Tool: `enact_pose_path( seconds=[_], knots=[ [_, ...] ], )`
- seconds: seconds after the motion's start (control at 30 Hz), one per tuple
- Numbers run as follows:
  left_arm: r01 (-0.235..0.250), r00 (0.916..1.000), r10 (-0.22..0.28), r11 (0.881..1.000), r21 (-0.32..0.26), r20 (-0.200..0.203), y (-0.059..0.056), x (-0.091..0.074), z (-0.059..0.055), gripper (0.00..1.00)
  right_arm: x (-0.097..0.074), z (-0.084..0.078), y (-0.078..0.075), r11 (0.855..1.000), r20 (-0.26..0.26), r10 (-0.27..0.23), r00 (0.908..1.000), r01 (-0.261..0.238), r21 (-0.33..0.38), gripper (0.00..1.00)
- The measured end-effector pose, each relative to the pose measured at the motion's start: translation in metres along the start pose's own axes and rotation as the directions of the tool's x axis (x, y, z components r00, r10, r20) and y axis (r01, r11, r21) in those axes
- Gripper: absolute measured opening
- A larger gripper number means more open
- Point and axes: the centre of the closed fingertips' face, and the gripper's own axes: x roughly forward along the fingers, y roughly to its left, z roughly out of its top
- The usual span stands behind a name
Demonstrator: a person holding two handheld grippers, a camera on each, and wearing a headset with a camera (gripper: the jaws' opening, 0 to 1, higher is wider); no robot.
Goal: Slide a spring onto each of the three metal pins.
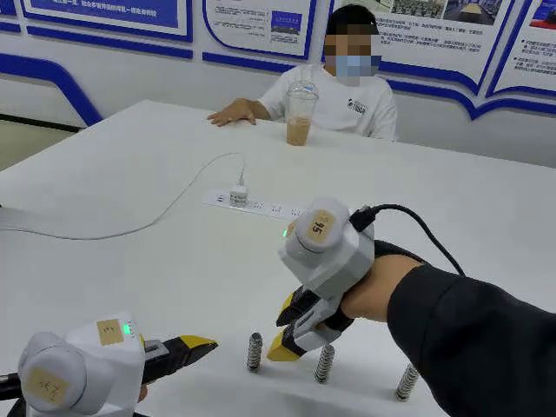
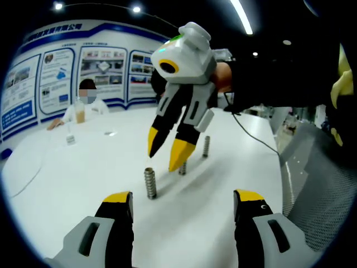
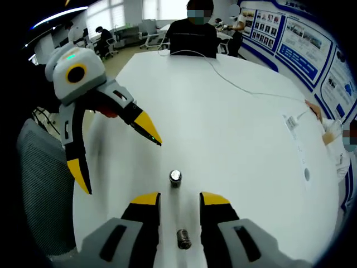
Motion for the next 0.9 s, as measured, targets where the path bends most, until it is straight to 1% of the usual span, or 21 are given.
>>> enact_pose_path(
  seconds=[0.13,0.2,0.3,0.37,0.6,0.77,0.9],
  knots=[
    [-0.001,1.0,0.001,1.0,0.002,-0.002,0.001,0.0,0.0,0.75,-0.007,-0.003,-0.002,1.0,0.032,-0.018,0.9993,0.018,0.008,0.31],
    [-0.003,1.0,0.003,1.0,0.002,-0.003,0.002,0.0,0.0,0.75,-0.01,-0.004,-0.003,0.999,0.046,-0.027,0.9986,0.026,0.021,0.33],
    [-0.006,1.0,0.006,1.0,0.0,-0.003,0.003,0.0,0.0,0.75,-0.017,-0.005,-0.006,0.998,0.081,-0.043,0.9958,0.039,0.046,0.36],
    [-0.007,1.0,0.007,1.0,-0.002,-0.004,0.004,-0.001,-0.001,0.75,-0.02,-0.007,-0.007,0.998,0.086,-0.053,0.9949,0.048,0.051,0.37],
    [-0.014,0.9999,0.014,1.0,-0.01,-0.005,0.006,-0.001,0.0,0.75,-0.035,-0.012,-0.011,0.993,0.133,-0.097,0.9863,0.087,0.078,0.4],
    [-0.016,0.9999,0.016,1.0,-0.01,-0.002,0.007,0.0,0.003,0.75,-0.044,-0.022,-0.014,0.988,0.153,-0.127,0.9799,0.112,0.107,0.42],
    [-0.018,0.9998,0.018,1.0,-0.01,-0.001,0.009,0.001,0.004,0.76,-0.054,-0.029,-0.016,0.982,0.182,-0.154,0.9712,0.129,0.14,0.42]
  ],
)
